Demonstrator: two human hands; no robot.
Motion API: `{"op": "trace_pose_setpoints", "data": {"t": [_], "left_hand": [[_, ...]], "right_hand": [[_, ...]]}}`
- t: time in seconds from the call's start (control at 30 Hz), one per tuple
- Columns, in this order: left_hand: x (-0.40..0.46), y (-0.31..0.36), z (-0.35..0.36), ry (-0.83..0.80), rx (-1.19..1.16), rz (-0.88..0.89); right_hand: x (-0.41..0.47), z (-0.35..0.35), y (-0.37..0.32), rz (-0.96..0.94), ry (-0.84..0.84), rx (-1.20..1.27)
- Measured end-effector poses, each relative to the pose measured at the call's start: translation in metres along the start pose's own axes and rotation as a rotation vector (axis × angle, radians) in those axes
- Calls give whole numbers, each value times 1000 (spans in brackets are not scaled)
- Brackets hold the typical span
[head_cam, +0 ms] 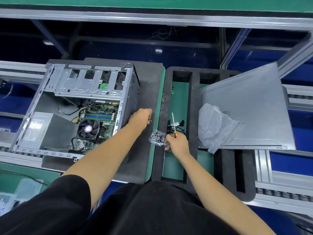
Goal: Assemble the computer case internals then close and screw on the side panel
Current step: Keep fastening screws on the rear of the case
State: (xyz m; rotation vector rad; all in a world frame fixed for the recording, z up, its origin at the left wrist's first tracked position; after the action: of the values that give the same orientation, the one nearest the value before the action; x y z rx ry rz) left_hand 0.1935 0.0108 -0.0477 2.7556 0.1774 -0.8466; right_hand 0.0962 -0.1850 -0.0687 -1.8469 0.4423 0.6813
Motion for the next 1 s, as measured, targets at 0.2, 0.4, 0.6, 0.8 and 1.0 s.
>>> {"op": "trace_pose_setpoints", "data": {"t": [0.2,0.4,0.6,0.8,1.0], "left_hand": [[-20,40,4,-21,101,415],[-46,61,34,-233,145,593],[-48,66,35,-231,181,589],[-44,70,38,-226,183,601],[-37,63,42,-304,177,498]], "right_hand": [[1,3,2,-9,-34,26],[4,7,7,18,-77,69],[7,9,9,19,-79,128],[9,10,11,16,-74,152],[12,9,11,0,-70,160]]}}
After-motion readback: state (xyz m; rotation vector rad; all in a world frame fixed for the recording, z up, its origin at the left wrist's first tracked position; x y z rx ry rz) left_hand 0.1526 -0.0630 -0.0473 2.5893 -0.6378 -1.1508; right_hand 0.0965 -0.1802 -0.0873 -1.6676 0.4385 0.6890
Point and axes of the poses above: each hand's wrist, its own x-axis towards the middle knuckle, its own z-axis out of the palm, y = z × x, the point moved 8 cm from there along x, towards the middle knuckle, and after that the axes turned 4 degrees about -y, right-handed, at the moved point
